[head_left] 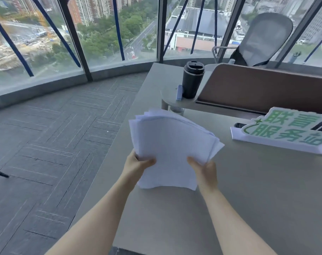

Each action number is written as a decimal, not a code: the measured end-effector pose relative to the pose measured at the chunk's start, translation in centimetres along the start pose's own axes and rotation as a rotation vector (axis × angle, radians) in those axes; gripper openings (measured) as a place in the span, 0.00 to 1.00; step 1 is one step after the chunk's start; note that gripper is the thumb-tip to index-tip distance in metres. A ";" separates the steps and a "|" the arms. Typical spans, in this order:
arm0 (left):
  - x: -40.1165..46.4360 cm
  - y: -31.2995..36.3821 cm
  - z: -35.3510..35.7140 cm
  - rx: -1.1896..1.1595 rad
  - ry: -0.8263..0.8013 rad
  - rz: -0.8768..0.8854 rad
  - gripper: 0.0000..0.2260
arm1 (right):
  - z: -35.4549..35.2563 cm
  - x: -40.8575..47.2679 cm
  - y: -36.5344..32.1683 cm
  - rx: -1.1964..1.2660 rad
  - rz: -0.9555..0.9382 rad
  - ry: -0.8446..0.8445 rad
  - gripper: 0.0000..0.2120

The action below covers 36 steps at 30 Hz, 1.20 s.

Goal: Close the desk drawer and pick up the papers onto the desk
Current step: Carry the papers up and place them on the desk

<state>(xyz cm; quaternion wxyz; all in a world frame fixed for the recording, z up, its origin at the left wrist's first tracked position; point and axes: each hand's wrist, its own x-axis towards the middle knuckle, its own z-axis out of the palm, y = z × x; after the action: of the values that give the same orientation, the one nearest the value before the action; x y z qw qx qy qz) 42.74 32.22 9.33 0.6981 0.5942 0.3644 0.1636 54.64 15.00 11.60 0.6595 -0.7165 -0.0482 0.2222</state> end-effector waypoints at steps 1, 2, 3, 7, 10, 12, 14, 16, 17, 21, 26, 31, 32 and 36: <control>0.4 -0.2 -0.1 0.029 -0.010 -0.017 0.21 | 0.2 0.3 0.4 -0.030 0.035 -0.005 0.05; 0.8 -0.4 -0.2 0.060 -0.018 -0.029 0.19 | 0.4 0.5 0.9 -0.080 0.065 -0.012 0.04; 1.1 -0.6 -0.4 0.085 -0.023 -0.037 0.17 | 0.5 0.8 1.4 -0.123 0.092 -0.010 0.03; 2.5 0.2 -1.2 0.138 0.053 -0.004 0.11 | 1.5 2.0 2.1 -0.233 0.120 -0.011 0.07; 4.7 1.7 -3.1 0.123 0.180 0.030 0.12 | 4.1 4.1 1.4 -0.311 0.058 -0.040 0.09; 6.4 1.9 -4.8 0.176 0.221 -0.004 0.13 | 6.4 5.6 1.3 -0.376 0.053 -0.095 0.10; 8.3 1.4 -6.6 0.257 0.234 -0.071 0.12 | 8.5 6.7 2.1 -0.426 0.079 -0.158 0.10; 10.1 0.6 -8.2 0.387 0.231 -0.121 0.12 | 10.2 7.7 3.3 -0.444 0.119 -0.190 0.10; 11.0 0.1 -8.9 0.443 0.222 -0.142 0.12 | 11.0 8.2 4.0 -0.444 0.144 -0.196 0.10; 14.1 -2.5 -10.3 0.606 0.186 -0.162 0.08 | 13.4 9.9 6.7 -0.442 0.221 -0.188 0.12; 15.4 -4.6 -10.6 0.749 0.202 -0.165 0.09 | 14.3 10.3 8.2 -0.792 0.208 -0.085 0.13; 15.2 -5.2 -10.0 0.902 0.279 -0.120 0.24 | 14.0 9.3 8.0 -1.102 0.205 0.069 0.27; 14.8 -5.3 -9.9 0.941 0.316 -0.108 0.29 | 13.8 8.9 8.2 -1.094 0.186 0.078 0.26; 12.1 -4.8 -10.0 0.833 0.451 0.095 0.28 | 12.1 7.1 7.6 -0.553 0.200 0.146 0.12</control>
<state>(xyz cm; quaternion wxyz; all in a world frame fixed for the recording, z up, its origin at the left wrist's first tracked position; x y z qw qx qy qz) 42.98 46.20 0.68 0.2955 0.7893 0.5139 0.1600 54.71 27.76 2.02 0.4161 -0.8841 0.0112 0.2126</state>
